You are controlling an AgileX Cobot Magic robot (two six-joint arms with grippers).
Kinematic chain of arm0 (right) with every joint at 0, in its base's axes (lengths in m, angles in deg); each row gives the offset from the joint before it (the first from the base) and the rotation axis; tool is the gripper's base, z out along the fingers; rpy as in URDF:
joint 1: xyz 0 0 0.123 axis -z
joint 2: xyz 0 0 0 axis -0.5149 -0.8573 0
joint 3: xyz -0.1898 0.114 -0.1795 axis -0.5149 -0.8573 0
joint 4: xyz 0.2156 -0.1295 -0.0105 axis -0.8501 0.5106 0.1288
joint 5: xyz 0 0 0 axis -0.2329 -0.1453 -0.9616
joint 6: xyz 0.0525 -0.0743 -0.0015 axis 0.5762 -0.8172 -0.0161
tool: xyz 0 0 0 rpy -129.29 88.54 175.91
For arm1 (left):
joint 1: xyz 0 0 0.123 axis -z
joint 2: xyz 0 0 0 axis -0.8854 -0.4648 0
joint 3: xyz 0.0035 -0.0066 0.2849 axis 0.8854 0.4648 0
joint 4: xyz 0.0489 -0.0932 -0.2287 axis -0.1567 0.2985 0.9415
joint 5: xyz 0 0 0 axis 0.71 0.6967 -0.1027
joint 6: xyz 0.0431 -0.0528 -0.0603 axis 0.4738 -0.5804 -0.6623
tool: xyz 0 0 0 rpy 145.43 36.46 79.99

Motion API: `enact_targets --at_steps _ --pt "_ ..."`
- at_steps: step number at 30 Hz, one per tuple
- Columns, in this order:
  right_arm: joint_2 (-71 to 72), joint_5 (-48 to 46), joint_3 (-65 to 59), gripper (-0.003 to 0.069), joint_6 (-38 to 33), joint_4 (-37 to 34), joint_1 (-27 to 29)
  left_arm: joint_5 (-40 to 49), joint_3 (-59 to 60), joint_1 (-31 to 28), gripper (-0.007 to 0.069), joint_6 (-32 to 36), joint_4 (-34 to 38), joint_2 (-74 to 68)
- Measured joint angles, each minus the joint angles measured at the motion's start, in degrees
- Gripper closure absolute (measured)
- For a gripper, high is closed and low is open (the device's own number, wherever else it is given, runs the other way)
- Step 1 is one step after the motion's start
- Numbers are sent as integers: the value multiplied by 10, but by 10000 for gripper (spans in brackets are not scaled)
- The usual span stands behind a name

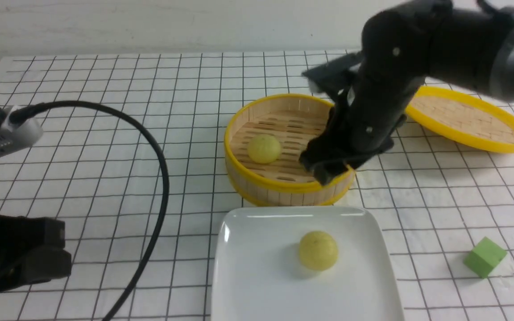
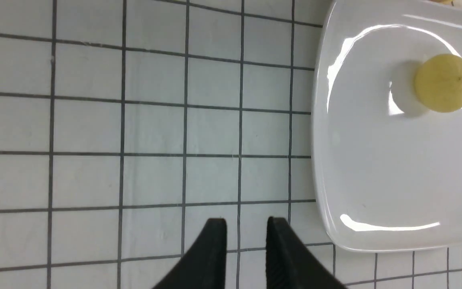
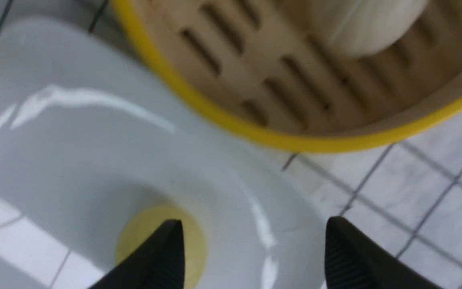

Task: Put the steamed buns into the plate on the white-black tablecloth.
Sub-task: 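Reach toward a bun in the bamboo steamer with the right gripper, then move the steamed bun from the bamboo steamer onto the white plate with the right gripper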

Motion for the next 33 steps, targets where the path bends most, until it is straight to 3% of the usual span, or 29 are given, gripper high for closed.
enact_targets --at_steps 8,14,18,19,22,25,29,33 --pt "-72 175 15 253 19 5 32 -3 0 0 443 0 -1 0" --pt "-143 234 15 298 19 11 32 -7 0 0 435 0 -13 0" --pt "-143 226 19 442 19 23 32 -7 0 0 431 0 -17 0" --pt "-130 203 22 566 13 26 32 -7 0 0 429 0 -17 0" --pt "-88 151 21 638 -26 30 29 -7 0 0 426 0 -18 0" --pt "-29 89 18 636 -59 23 27 -7 0 0 426 0 -18 0" --pt "143 40 -106 636 -67 -71 24 -7 0 0 421 0 -18 0" --pt "224 111 -300 636 -80 -168 -12 -7 0 0 413 0 -19 0"
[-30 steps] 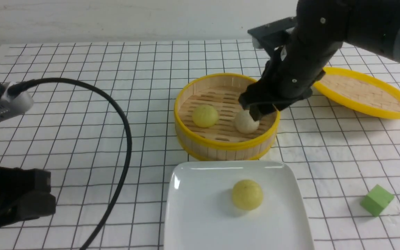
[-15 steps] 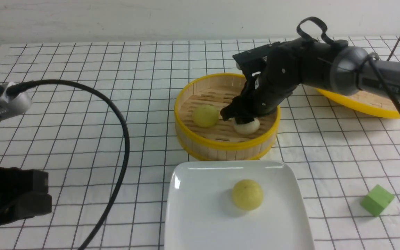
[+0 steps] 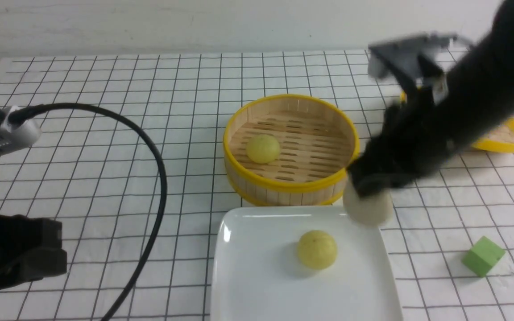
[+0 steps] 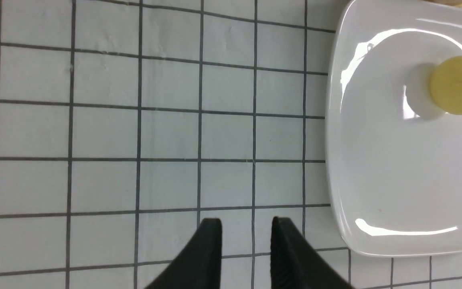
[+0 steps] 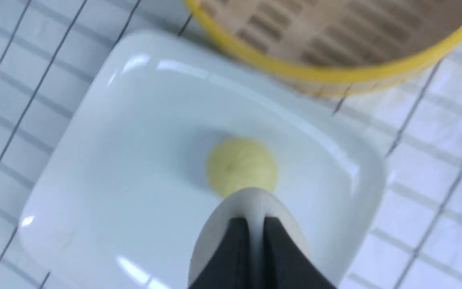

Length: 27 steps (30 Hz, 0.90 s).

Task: Put the steamed buns into the plate on the white-black tablecloth.
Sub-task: 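Move the steamed bun from the bamboo steamer onto the white plate with the right gripper, then reach into the bamboo steamer and grasp a bun with the left gripper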

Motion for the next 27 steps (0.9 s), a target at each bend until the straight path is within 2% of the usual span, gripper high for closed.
enact_targets --at_steps 2,4,7,8,9,11,12,14,15,16,18,20,21,24,25,27 --pt "10 57 -72 634 -9 -25 -19 -2 0 0 410 0 0 0" --pt "10 155 -162 612 -17 -43 -53 -9 0 0 403 0 0 0" --pt "-7 237 -214 521 -17 -49 -75 -13 0 0 386 0 0 0" --pt "-9 239 -215 512 -17 -49 -76 -13 0 0 384 0 0 0" --pt "-18 251 -218 431 -17 -52 -78 -14 0 0 377 0 0 -1" --pt "-24 250 -214 326 -17 -53 -79 -23 0 0 372 0 -1 -1" --pt "-24 248 -213 316 -17 -53 -79 -24 0 0 372 0 -1 -1" --pt "-3 202 -180 228 -17 -43 -66 -33 -2 0 371 0 -2 -3" --pt "-1 196 -180 225 -17 -41 -63 -33 -2 0 371 0 -1 -5" --pt "34 139 -138 231 -20 -17 -47 -33 -10 0 371 0 2 -13" --pt "81 66 -96 326 -21 18 -19 -33 -23 0 371 5 10 -29" --pt "127 -3 -75 466 -20 56 16 -36 -40 0 375 27 20 -58" --pt "157 -34 -75 567 -16 72 35 -42 -50 0 379 40 26 -76" --pt "214 -105 -98 664 -10 102 79 -58 -76 1 412 72 51 -133" --pt "219 -109 -101 666 -10 103 85 -58 -78 1 420 75 54 -142" --pt "270 -148 -145 673 -9 111 120 -61 -109 25 488 102 84 -203"
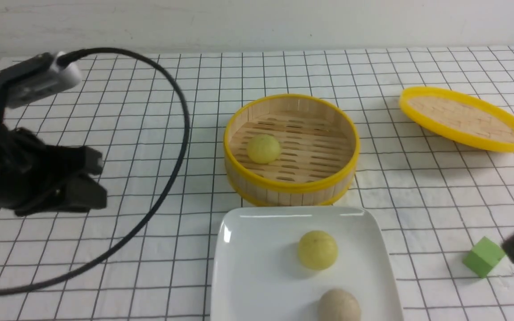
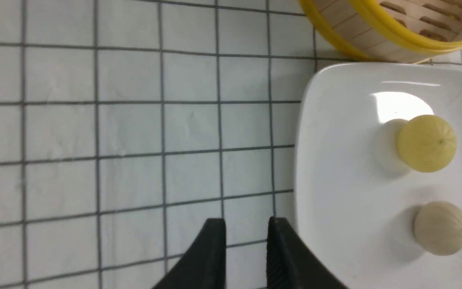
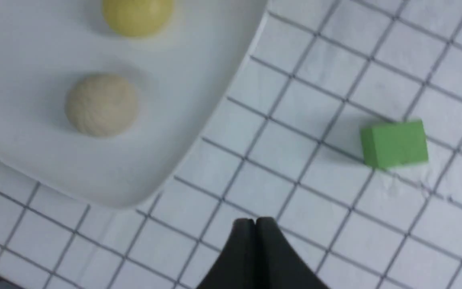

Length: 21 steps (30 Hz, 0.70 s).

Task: Put the steamed buns into the plate on the white-black tablecloth.
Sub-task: 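Reach into the bamboo steamer and grasp a bun with the left gripper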

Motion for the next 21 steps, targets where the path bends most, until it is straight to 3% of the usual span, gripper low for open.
enact_targets --at_steps 4,10,15,16,17,18,21 --pt "57 -10 -63 673 0 0 19 19 -87 79 610 -10 -8 -101" --pt "84 10 -94 671 0 0 20 24 -241 164 587 -77 -62 -228" --pt "85 20 -95 670 1 0 20 38 -393 234 342 -134 -149 -352" --pt "85 20 -95 670 0 0 20 38 -398 236 342 -135 -153 -357" --pt "86 20 -95 669 0 0 20 35 -445 250 249 -145 -184 -392" --pt "86 20 -95 669 0 0 20 34 -450 254 240 -147 -188 -400" --pt "86 21 -95 667 0 0 20 28 -536 270 120 -166 -263 -472"
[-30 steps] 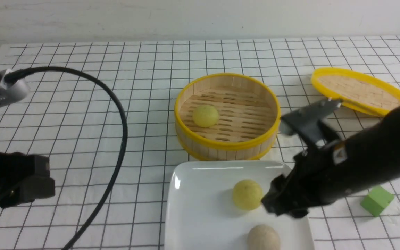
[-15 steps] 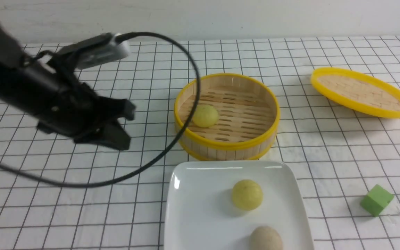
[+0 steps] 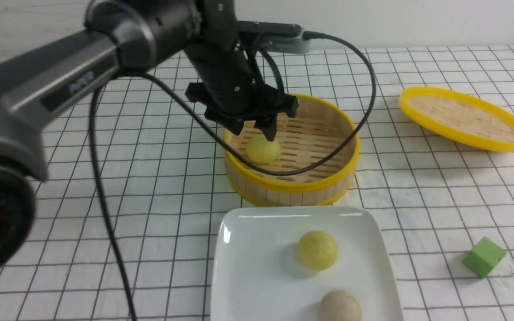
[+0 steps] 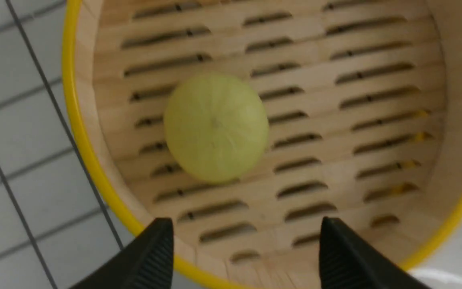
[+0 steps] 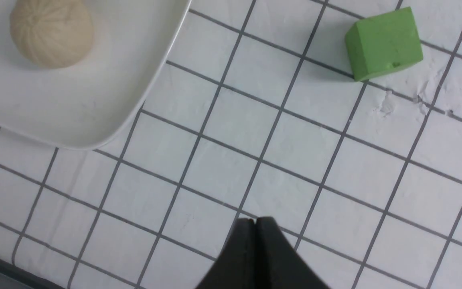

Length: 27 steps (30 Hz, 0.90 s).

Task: Put the steamed buns into the plate on the white-black tablecloth.
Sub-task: 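Reach into the bamboo steamer and grasp a bun with the left gripper, then carry the bun from the bamboo steamer to the plate with the left gripper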

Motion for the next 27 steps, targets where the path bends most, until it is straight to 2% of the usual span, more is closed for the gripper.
enact_targets --at_steps 5,10,11,13,15,17,21,27 --pt "0 0 0 665 0 0 1 1 -69 1 111 -42 -49 -75" --pt "0 1 0 664 0 -16 1 -12 -90 2 213 -70 -45 -140" --pt "0 1 0 664 0 -19 1 -15 -92 3 291 -72 -34 -150" --pt "0 1 0 662 0 -21 1 -13 -94 3 365 -73 -27 -151" --pt "0 1 0 661 0 -22 1 6 -100 3 514 -73 -18 -146" --pt "0 1 0 659 0 -23 1 39 -111 3 576 -73 -14 -136" --pt "0 1 0 657 0 -24 1 117 -144 3 603 -71 -12 -76" --pt "0 0 0 656 0 -24 1 121 -110 3 603 -71 7 69"
